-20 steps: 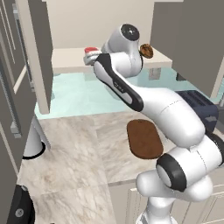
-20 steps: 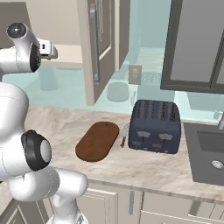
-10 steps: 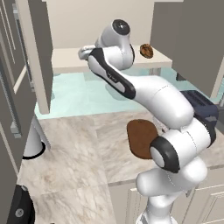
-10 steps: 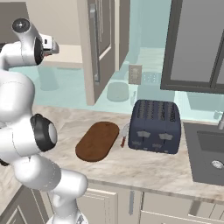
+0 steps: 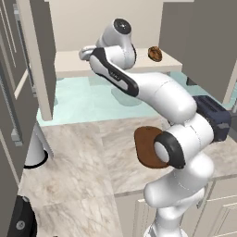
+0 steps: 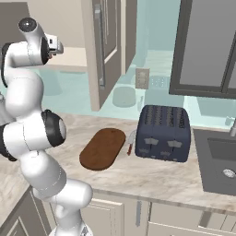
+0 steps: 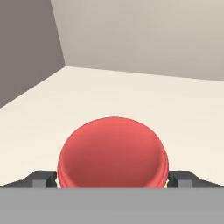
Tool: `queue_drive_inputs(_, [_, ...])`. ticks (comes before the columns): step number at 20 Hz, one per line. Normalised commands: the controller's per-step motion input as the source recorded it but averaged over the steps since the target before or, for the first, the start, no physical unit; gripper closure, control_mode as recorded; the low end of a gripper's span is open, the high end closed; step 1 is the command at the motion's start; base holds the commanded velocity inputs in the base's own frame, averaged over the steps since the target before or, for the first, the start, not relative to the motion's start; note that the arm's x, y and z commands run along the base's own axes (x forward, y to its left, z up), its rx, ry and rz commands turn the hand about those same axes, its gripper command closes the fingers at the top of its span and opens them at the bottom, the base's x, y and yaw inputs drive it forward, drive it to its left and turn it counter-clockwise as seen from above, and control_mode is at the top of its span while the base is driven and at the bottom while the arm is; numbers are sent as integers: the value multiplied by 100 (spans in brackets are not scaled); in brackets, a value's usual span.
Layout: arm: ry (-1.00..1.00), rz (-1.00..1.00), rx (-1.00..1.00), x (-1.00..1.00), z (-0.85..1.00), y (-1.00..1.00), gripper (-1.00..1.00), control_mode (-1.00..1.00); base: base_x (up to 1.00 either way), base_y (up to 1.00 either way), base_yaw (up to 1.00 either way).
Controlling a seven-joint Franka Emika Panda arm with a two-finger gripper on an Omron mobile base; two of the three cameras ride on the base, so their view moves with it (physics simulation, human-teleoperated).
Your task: Pick the bread, place it on the cutting board, pick the jam, place it on the counter, and close the cabinet.
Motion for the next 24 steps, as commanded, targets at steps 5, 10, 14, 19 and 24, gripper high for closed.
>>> queue_drive_inputs(5, [1, 3, 0, 24, -5, 19, -100, -100, 0, 0, 0])
queue_drive_inputs(10, [1, 3, 0, 2, -3, 12, 100, -100, 0, 0, 0])
queue_drive_inputs(14, [-3, 2, 0, -30, -3, -11, 100, -100, 0, 0, 0])
queue_drive_inputs(19, [-11, 0, 0, -86, -13, -32, 100, -100, 0, 0, 0])
queue_drive_inputs(24, [-12, 0, 3, -98, -20, -31, 100, -100, 0, 0, 0])
